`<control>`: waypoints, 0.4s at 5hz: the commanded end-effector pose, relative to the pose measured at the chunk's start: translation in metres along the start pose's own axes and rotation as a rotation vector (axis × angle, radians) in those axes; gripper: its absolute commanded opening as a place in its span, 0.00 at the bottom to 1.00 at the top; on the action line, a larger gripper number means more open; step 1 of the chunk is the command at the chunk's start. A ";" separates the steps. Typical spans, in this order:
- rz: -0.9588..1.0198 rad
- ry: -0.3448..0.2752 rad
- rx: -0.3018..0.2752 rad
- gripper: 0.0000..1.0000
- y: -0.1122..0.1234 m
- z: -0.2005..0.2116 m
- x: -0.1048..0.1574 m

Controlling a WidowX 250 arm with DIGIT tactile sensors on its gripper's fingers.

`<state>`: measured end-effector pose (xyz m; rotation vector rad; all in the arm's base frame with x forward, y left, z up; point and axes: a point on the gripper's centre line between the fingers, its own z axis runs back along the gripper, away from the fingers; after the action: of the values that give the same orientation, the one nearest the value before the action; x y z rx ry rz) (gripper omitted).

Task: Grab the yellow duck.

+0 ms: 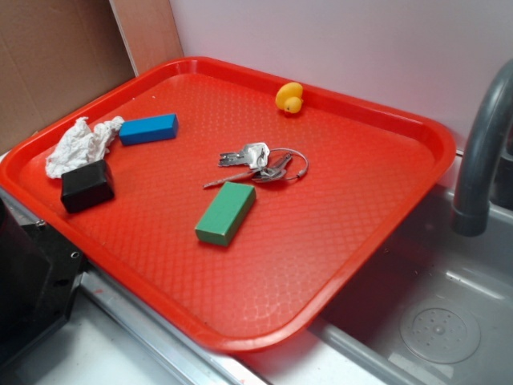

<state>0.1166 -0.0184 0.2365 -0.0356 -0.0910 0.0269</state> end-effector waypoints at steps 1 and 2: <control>0.000 0.000 0.000 1.00 0.000 0.000 0.000; 0.026 -0.001 0.027 1.00 0.030 -0.051 0.043</control>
<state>0.1614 0.0119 0.1777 -0.0026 -0.0447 0.0663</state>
